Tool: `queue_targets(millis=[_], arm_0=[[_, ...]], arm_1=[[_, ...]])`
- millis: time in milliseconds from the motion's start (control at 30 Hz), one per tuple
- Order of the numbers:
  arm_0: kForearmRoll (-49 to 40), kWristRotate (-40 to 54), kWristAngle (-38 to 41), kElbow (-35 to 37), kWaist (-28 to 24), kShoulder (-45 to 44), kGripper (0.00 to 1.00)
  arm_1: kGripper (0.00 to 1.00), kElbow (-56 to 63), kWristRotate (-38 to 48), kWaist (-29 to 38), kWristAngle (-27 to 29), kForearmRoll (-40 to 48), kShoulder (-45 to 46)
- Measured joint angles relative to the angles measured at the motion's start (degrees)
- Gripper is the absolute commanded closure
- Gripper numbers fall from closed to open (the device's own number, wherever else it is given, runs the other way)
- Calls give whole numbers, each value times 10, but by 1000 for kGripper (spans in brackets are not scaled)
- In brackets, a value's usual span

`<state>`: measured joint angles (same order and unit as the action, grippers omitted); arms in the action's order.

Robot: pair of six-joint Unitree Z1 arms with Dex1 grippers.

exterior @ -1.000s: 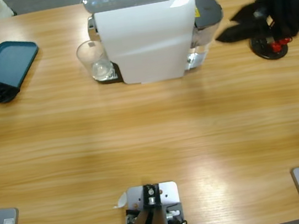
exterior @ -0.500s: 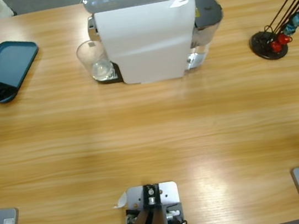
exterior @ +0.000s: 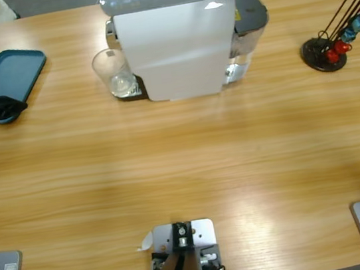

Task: Pour coffee

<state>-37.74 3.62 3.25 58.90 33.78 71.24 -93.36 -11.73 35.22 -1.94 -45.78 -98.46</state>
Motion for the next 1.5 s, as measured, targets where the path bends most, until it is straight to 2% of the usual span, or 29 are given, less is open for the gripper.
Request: queue_targets(millis=[1500], arm_0=[[0, 0, 9, 2, 0, 0, 110]], arm_1=[[1000, -31, -6, -3, 0, -15, -20]])
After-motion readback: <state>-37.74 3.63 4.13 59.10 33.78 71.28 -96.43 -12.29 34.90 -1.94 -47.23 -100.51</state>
